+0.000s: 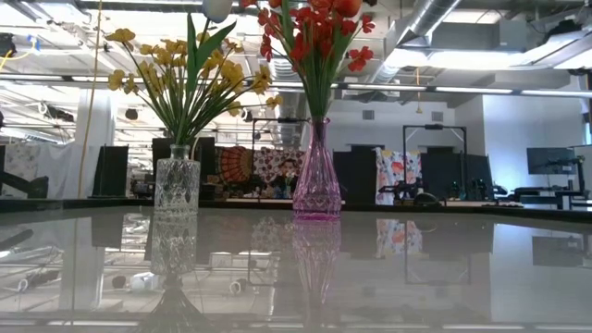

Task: Sort flowers into vase by color
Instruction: Put the white tulip into the transparent vase

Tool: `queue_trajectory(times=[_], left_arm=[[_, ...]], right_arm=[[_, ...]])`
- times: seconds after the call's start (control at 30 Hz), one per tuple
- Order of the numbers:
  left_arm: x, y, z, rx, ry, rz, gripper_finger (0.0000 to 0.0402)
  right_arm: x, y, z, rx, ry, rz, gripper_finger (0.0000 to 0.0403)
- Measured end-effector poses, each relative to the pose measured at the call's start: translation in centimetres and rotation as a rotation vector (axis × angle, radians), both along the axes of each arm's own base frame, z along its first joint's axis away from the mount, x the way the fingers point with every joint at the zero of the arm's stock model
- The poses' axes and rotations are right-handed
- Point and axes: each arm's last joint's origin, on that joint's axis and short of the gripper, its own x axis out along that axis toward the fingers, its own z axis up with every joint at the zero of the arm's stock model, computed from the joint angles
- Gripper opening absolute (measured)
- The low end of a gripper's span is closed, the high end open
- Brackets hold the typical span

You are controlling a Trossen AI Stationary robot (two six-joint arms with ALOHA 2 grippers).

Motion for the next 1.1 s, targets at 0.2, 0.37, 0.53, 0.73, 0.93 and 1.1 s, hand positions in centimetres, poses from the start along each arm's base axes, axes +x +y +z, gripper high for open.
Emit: queue_trajectory(times=[0.2,0.37,0.53,0.73,0.93,1.1], left_arm=[[-2.3,-0.6,-3.2,-0.021,0.113,-0.031,0.0],[0.3,-0.5,-7.6,-0.033,0.072,-0.056,0.0],[2.0,-0.5,-11.2,0.045,0.086,-0.04,0.0],[1.4,0.2,-12.7,0.048,0.219,0.22,0.0],[1.5,0.4,-12.9,0.061,0.239,0.27,0.0],[2.5,0.5,-14.6,0.055,0.179,0.268,0.0]], right_arm=[[0.0,-0.4,-0.7,0.05,0.051,-0.027,0.0311],[0.4,-0.2,-1.5,0.062,0.072,-0.017,0.0311],[0.3,-0.2,-1.4,0.06,0.063,-0.019,0.0311],[0.3,-0.2,-1.5,0.083,0.069,-0.029,0.0311],[0.3,0.0,-1.6,0.088,0.081,-0.024,0.0311],[0.3,0.0,-1.6,0.084,0.083,-0.021,0.0311]])
